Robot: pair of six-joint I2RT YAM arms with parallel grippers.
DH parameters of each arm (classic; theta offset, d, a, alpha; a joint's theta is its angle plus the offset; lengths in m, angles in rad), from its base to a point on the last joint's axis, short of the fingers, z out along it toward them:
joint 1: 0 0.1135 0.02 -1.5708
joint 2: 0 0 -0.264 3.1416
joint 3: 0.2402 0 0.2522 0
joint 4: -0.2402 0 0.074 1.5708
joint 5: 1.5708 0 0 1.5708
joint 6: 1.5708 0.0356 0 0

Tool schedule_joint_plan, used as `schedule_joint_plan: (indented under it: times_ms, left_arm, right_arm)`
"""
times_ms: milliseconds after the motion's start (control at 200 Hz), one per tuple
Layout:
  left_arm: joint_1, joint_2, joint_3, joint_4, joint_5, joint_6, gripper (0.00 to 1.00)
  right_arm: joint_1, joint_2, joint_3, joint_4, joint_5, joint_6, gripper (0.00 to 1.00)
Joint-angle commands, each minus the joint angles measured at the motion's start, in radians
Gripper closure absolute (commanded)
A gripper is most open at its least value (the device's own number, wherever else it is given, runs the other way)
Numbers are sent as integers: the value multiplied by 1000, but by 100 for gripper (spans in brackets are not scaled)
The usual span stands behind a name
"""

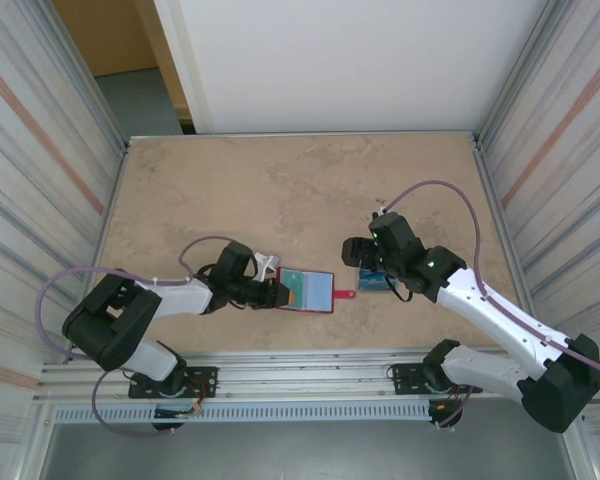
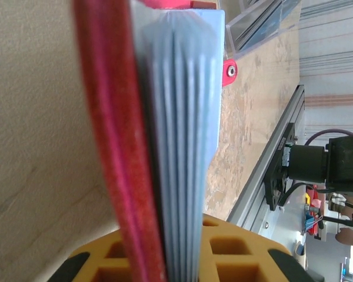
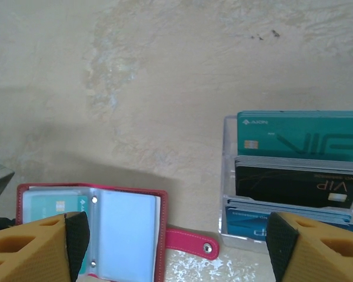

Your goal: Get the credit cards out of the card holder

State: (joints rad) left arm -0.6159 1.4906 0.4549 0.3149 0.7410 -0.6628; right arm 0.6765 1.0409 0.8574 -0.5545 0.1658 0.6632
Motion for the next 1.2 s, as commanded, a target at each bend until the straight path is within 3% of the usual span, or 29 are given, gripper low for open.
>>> schedule_joint_plan:
  times_ms: [0,135,406,707,947,1198]
  left_arm:
    - [8,30,34,33,34,4,83]
    - [29,43,44,3,30,26,77]
    - [48,8,87,-158,-27,99,51]
    - [49,-81,99,-323,-160,110,28]
    - [17,-156,74,-361,-279,58,26]
    - [-25,-152,39,-327,-344,10,17]
  right_arm:
    - [-20,-34,-20,-34,33,35,19]
    - [-41,-41,-22,-64,38,44,17]
    - [-80,-39,-48,-97,34,58,15]
    - [-113,-44,-77,-86,-13,69,18]
    - [-130,-34,-87,-85,-12,88,24]
    - [-173,-21,-119,-112,-48,105,32]
